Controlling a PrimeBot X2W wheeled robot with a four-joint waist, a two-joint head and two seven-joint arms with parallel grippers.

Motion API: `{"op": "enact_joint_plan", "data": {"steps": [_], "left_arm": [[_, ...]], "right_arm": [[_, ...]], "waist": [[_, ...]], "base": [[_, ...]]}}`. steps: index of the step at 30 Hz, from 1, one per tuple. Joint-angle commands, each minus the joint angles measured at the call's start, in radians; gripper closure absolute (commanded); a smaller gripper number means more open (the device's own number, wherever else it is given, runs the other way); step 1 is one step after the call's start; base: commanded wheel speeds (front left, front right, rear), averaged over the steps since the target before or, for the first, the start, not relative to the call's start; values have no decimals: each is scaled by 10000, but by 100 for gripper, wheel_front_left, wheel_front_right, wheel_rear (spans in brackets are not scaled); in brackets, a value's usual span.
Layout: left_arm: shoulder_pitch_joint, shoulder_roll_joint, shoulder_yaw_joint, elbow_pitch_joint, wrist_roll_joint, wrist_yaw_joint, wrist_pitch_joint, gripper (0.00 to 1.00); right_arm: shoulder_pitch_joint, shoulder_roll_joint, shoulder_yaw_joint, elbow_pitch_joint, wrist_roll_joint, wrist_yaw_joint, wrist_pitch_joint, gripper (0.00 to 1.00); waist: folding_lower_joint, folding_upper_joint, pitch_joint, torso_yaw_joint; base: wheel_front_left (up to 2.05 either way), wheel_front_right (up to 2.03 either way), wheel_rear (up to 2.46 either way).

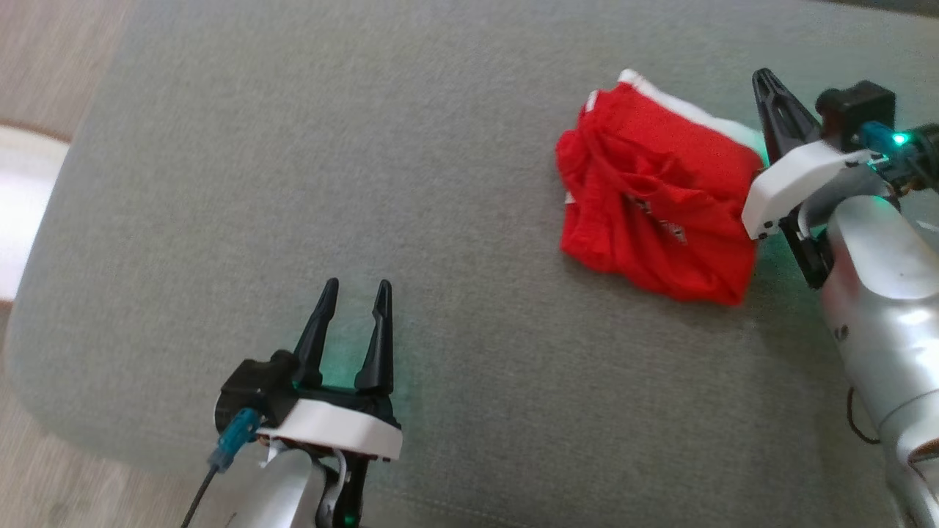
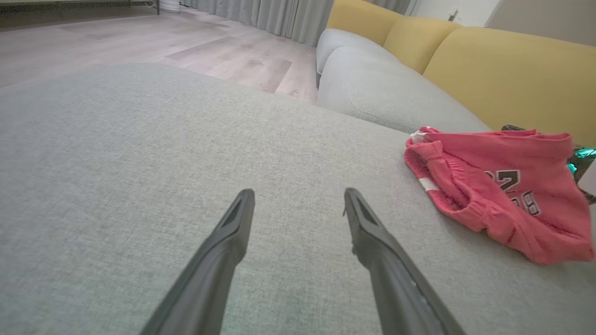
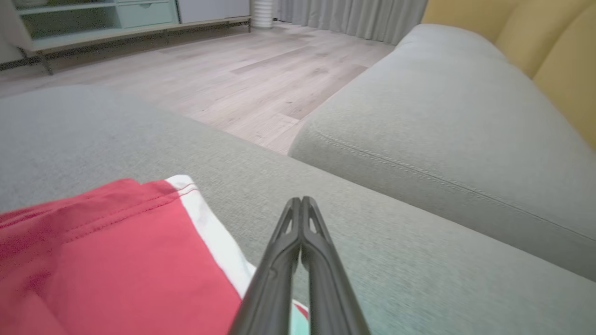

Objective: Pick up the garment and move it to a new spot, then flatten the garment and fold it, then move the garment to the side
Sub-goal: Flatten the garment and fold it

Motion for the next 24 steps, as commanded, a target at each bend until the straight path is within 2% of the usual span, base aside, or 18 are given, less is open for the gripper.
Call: {"op": "enact_joint_plan", "data": {"steps": [1, 6, 12, 18, 21, 24], "left_arm": [[-306, 78, 215, -312, -43, 79, -53, 0], [-367, 77, 128, -379, -83, 87, -53, 0], [-243, 77, 196, -424, -68, 23, -53, 0], [-177, 77, 275, -401, -75, -47, -53, 0], [-185, 77, 303, -362, -30, -85, -53, 0], [-134, 77, 374, -359, 8, -106, -53, 0]], "right_arm": [[-200, 8, 276, -170, 59, -7, -108, 100], [-112, -54, 1407, -165, 479, -7, -108, 100], [770, -312, 3051, -1567, 1550, -7, -109, 100], [1428, -649, 4948, -2349, 3039, -7, -109, 100], [1426, -820, 6113, -2841, 3847, -7, -109, 100], [1322, -985, 6818, -3367, 4574, -7, -109, 100]], "waist": [[-1, 0, 281, 265], [-1, 0, 438, 405], [-1, 0, 287, 283], [-1, 0, 50, 121], [-1, 0, -63, 97], [-1, 0, -145, 87]], "base": [[0, 0, 0], [0, 0, 0], [0, 0, 0], [0, 0, 0], [0, 0, 0], [0, 0, 0]]}}
